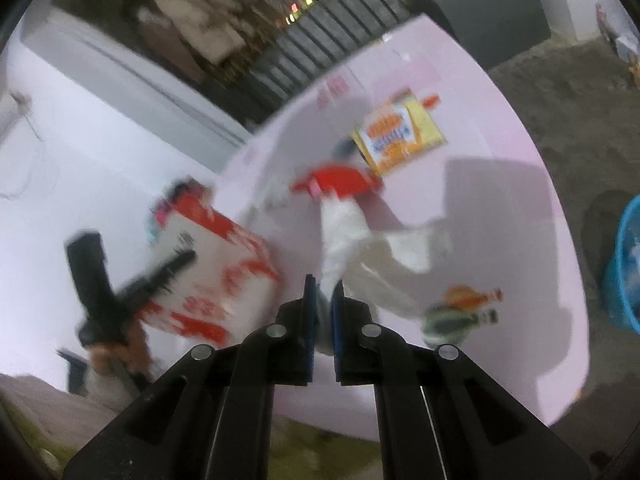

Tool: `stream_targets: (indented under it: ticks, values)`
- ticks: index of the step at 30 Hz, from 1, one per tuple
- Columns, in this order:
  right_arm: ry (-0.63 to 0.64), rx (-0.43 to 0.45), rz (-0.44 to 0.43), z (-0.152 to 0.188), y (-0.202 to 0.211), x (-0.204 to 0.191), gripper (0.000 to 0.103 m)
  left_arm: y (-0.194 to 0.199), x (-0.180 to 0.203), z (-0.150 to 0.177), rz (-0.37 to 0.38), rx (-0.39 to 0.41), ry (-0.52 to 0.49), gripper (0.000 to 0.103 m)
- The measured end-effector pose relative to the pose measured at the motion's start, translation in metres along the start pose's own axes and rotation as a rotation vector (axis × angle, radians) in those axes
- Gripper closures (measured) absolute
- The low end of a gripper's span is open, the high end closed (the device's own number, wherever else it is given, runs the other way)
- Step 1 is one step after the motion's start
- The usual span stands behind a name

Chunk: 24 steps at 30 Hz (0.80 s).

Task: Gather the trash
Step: 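Lift the red-white bag with the left tool while the right tool lifts the white glove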

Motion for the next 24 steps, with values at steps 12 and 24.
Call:
stream_targets:
  ticks: [12, 24]
  values:
    - [0.050, -0.012, 0.272, 0.004, 0.011, 0.004, 0.048, -0.013, 0.001, 0.004, 0.050, -0.039, 0.017, 0.093]
    - [-0.050, -0.014, 0.195, -0.029, -0.025, 0.012, 0.048, -0.031, 0.013, 0.012, 0.003, -0.052, -0.038, 0.091]
Point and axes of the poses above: each gripper's, at about its wrist camera, not at the fingertips, and y roughly against the way its jaws point, x to its right, z to its underside, the point moved 7 cm from there along -y, roughly the way its jaws point, and after that the axes turned 15 degrees about -x, right-handed, at the moved point
